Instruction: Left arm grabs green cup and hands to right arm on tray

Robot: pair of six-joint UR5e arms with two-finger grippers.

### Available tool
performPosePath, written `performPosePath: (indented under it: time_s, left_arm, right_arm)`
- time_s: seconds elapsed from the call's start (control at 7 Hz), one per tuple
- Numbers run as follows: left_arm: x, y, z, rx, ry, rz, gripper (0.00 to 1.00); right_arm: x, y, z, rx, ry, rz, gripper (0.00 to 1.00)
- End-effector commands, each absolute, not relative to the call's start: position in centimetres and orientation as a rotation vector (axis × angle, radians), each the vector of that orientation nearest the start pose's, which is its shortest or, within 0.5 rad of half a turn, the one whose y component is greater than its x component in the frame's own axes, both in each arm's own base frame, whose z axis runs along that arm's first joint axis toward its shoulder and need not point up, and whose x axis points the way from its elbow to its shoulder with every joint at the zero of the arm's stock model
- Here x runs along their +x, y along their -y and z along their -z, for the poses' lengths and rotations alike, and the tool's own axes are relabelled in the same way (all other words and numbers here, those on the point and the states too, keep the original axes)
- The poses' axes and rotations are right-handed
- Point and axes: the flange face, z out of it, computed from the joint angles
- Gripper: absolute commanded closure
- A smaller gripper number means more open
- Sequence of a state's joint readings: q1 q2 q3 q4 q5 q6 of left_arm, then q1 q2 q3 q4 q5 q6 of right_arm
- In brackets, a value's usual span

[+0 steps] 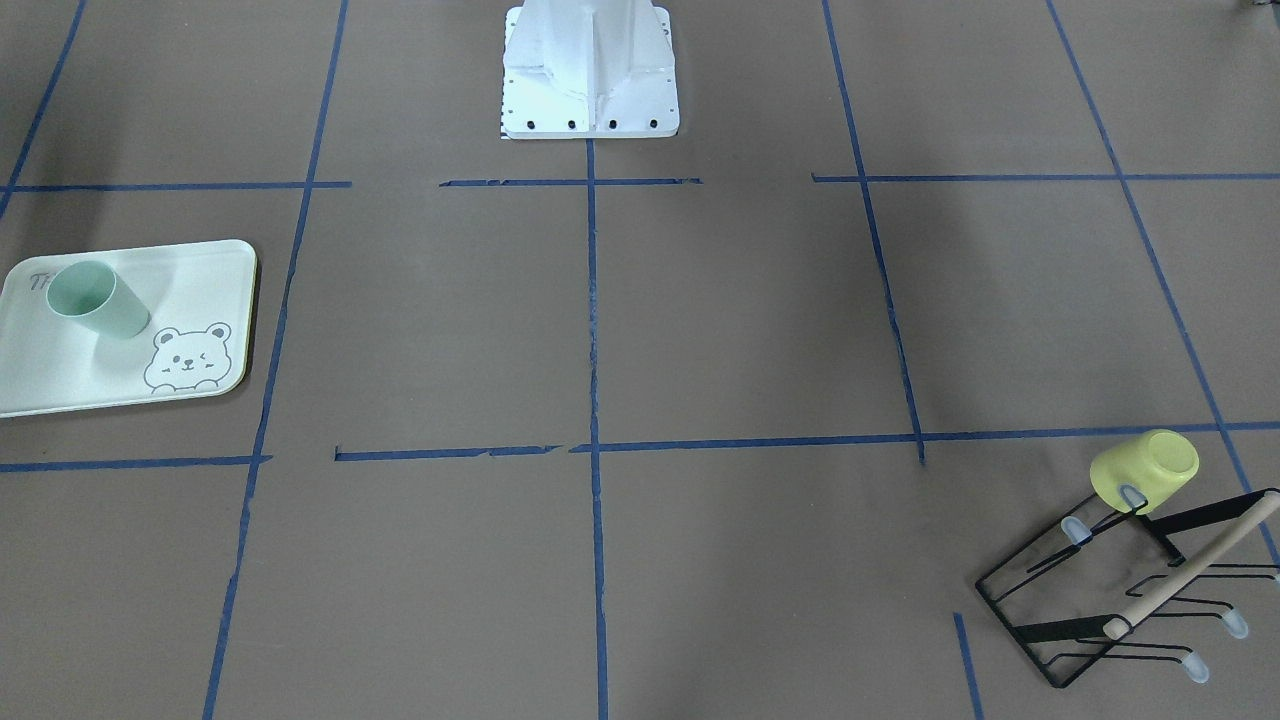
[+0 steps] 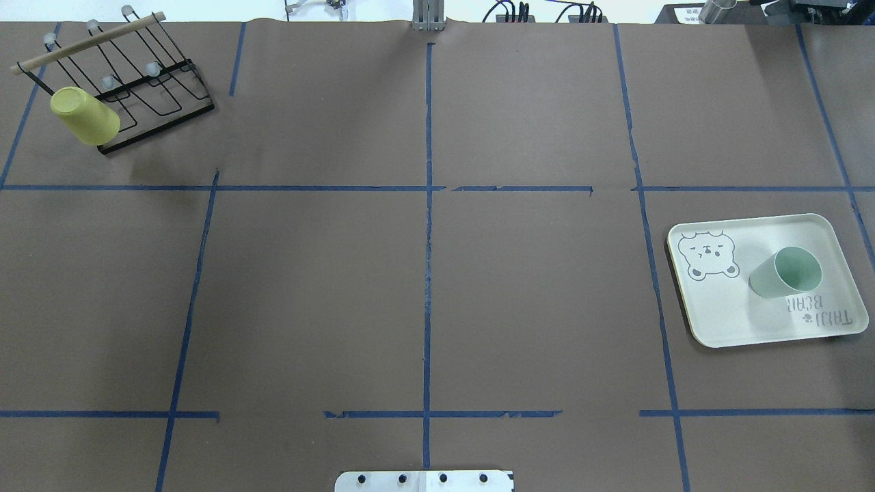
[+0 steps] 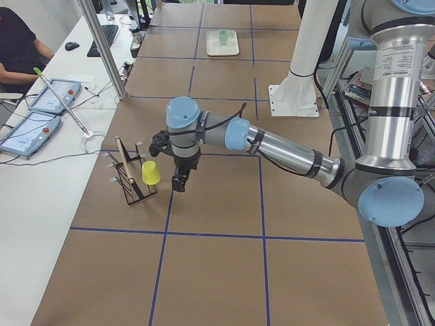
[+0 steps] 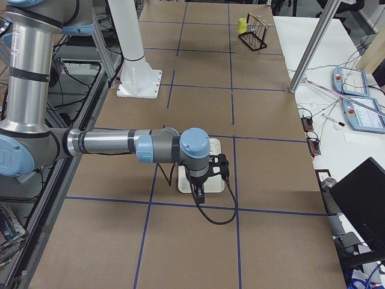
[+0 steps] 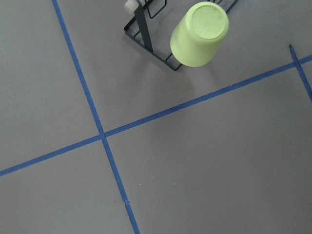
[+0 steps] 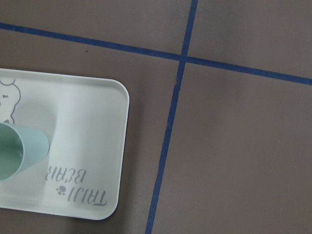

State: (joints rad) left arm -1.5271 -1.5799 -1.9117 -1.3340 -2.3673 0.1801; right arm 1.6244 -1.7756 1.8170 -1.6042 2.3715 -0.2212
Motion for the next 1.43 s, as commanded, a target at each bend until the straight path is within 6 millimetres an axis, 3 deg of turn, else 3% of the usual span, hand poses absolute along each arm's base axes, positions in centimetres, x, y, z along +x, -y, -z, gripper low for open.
performPosePath:
  time_s: [0.0,0.14,0.43,0.57,0.71,0.86,1.29]
  left_arm:
    - [-4.4,47.6,-52.5,0.089,-0.804,-0.219,0.00]
    - [-4.4,46.7,-54.1,0.061,-0.808,-0.208,0.00]
    - [-4.4,45.9,-54.2,0.058,-0.809,-0.204,0.00]
    - [-4.4,45.9,-54.0,0.062,-0.808,-0.206,0.00]
    - [-4.5,45.9,-53.7,0.072,-0.793,-0.215,0.00]
    - [-4.5,46.6,-52.7,0.090,-0.789,-0.222,0.00]
    - [-4.4,46.6,-52.7,0.104,-0.785,-0.229,0.00]
  right_arm:
    - [9.3,38.7,-65.7,0.102,0.834,0.160,0.00]
    - [9.3,38.5,-65.3,0.107,0.830,0.161,0.00]
    - [9.5,38.9,-65.0,0.109,0.832,0.150,0.00]
    - [9.3,38.7,-65.3,0.058,0.841,0.123,0.00]
    - [9.4,40.0,-64.7,0.009,0.849,0.101,0.00]
    - [9.5,39.8,-64.7,0.004,0.851,0.097,0.00]
    - [9.4,40.0,-64.8,0.009,0.849,0.105,0.00]
